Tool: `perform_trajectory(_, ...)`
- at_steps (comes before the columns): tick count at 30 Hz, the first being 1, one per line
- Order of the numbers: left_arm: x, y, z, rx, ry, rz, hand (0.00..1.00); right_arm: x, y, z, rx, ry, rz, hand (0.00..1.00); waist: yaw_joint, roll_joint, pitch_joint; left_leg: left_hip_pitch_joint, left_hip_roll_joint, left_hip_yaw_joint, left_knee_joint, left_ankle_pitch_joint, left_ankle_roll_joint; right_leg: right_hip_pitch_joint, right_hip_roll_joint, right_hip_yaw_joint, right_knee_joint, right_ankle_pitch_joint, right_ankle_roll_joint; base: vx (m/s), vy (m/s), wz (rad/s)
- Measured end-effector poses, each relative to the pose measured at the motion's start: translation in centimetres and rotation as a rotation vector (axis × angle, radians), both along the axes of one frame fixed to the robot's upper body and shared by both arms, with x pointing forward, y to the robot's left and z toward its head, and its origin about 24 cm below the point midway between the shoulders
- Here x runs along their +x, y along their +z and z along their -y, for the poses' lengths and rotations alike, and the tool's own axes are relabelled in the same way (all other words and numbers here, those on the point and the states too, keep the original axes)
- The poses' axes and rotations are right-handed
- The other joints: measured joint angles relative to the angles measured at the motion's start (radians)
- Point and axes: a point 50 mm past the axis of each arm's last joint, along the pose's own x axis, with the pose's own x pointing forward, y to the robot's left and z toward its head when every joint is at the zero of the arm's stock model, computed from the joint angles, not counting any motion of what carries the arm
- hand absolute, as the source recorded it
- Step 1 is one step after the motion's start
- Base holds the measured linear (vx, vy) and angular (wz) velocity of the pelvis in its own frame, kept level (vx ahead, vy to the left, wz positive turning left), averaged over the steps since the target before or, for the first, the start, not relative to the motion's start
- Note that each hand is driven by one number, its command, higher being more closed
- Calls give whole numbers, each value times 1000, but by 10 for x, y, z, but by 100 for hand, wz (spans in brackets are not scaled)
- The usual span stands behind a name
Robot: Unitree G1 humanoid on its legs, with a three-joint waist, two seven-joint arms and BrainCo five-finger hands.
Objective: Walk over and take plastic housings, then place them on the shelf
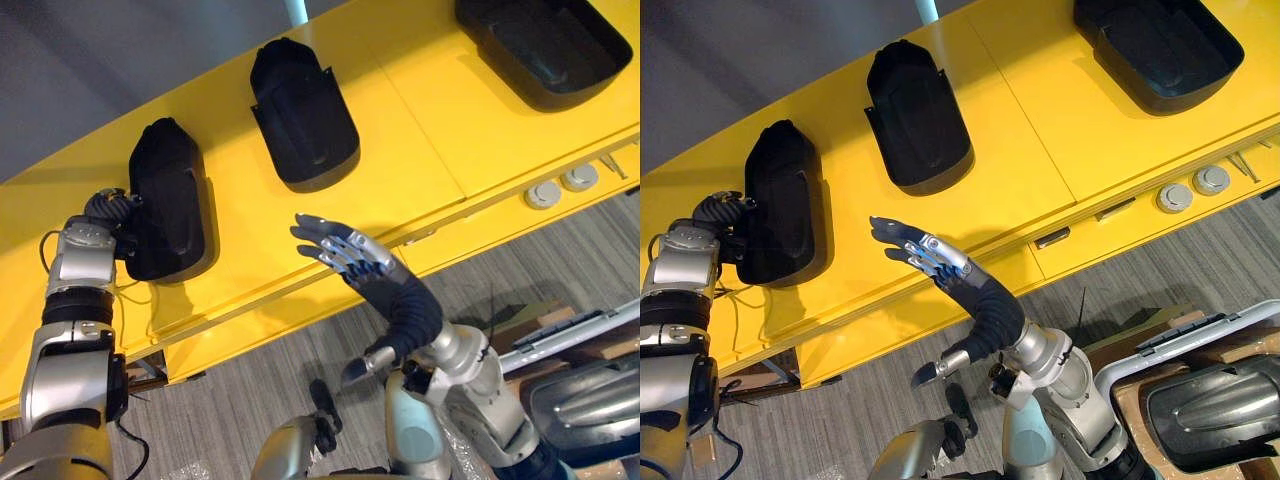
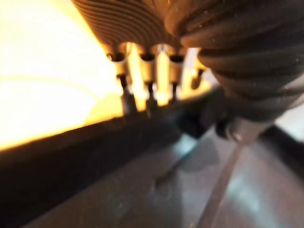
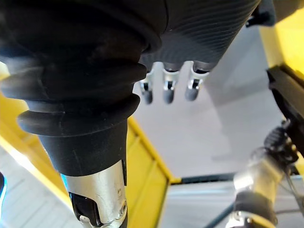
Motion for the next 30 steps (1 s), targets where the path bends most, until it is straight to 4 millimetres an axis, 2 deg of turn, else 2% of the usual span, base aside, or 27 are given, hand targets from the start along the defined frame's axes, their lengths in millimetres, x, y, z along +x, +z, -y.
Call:
perform_trajectory(5, -2, 18, -7, -28, 224, 229, 0, -2, -12, 6, -1, -44, -68, 0, -10, -1, -1, 36, 5, -5, -14, 1, 0, 58, 5, -5, -57, 22, 3, 2, 9, 0)
perform_trajectory(7, 3, 49, -1, -33, 284, 453, 0, -2, -18, 17, 12, -98, -82, 0, -9, -5, -40, 35, 10, -10, -19, 0, 0, 92, 7, -14, -126, 50, 3, 30, 52, 4)
perform_trajectory(9, 6, 71, 5, -29, 297, 606, 0, -2, -21, 23, 18, -131, -85, 0, -9, -10, -66, 40, 12, -14, -25, -1, 2, 116, 7, -22, -170, 68, 6, 53, 30, 3)
perform_trajectory(10, 6, 90, 13, -8, 285, 741, 0, -2, -23, 28, 22, -153, -83, 0, -11, -17, -90, 58, 15, -14, -36, -1, 2, 149, 10, -25, -213, 84, 5, 72, 26, -2)
perform_trajectory(11, 5, 96, 17, -3, 272, 796, 0, -1, -25, 29, 21, -154, -86, 0, -11, -20, -99, 71, 16, -14, -46, -1, 2, 163, 11, -25, -228, 88, 5, 108, 22, -8)
perform_trajectory(13, -3, 124, 33, -10, 193, 1026, 0, -1, -28, 32, 22, -167, -86, 0, -11, -30, -130, 111, 19, -10, -72, -1, 2, 209, 19, -29, -266, 101, 5, 89, 8, -7)
perform_trajectory(14, -7, 132, 38, -6, 171, 1089, 0, -1, -28, 32, 26, -166, -81, 0, -9, -30, -139, 121, 19, -11, -82, 0, 1, 216, 20, -29, -272, 101, 5, 88, 4, -5)
perform_trajectory(16, -31, 150, 54, 0, 64, 1299, 0, -2, -27, 33, 29, -167, -72, 0, -5, -29, -163, 158, 20, -14, -103, 1, 1, 255, 22, -33, -294, 102, 6, 90, 14, 1)
perform_trajectory(17, -49, 148, 68, -29, -5, 1408, 0, -2, -27, 33, 30, -170, -70, 0, 5, -22, -181, 179, 20, -24, -119, 1, 1, 290, 22, -49, -314, 102, 6, 71, 25, 18)
perform_trajectory(18, -57, 144, 72, -46, -26, 1438, 0, -1, -27, 33, 32, -173, -71, 0, 7, -19, -190, 183, 20, -35, -120, 1, 1, 305, 20, -61, -324, 102, 6, 81, 28, 34)
perform_trajectory(21, -91, 103, 85, -106, -91, 1440, 0, 1, -22, 29, 30, -215, -37, 0, 50, -23, -229, 192, 23, -76, -123, 1, 0, 351, 17, -112, -358, 102, 6, 40, -2, 46)
perform_trajectory(23, -123, 58, 95, -156, -117, 1338, 0, 5, -16, 26, 27, -274, 6, 0, 111, -50, -249, 191, 24, -125, -124, 7, -9, 385, 16, -166, -381, 102, 6, 14, -32, 62)
perform_trajectory(24, -131, 48, 97, -168, -118, 1305, 0, 6, -14, 26, 29, -292, 19, 0, 126, -60, -255, 188, 24, -142, -126, 12, -10, 391, 17, -182, -386, 102, 6, 10, -42, 69)
perform_trajectory(26, -160, 15, 102, -200, -81, 1190, 0, 11, -3, 26, 59, -356, 84, 0, 188, -106, -275, 166, 20, -203, -141, 32, -15, 404, 15, -246, -397, 100, 3, -2, -43, 79)
perform_trajectory(30, -186, -12, 109, -223, -17, 1071, 0, 16, 20, 15, 146, -373, 176, 0, 258, -152, -277, 142, 6, -275, -163, 62, -14, 409, -1, -315, -398, 97, 2, -32, -11, 61)
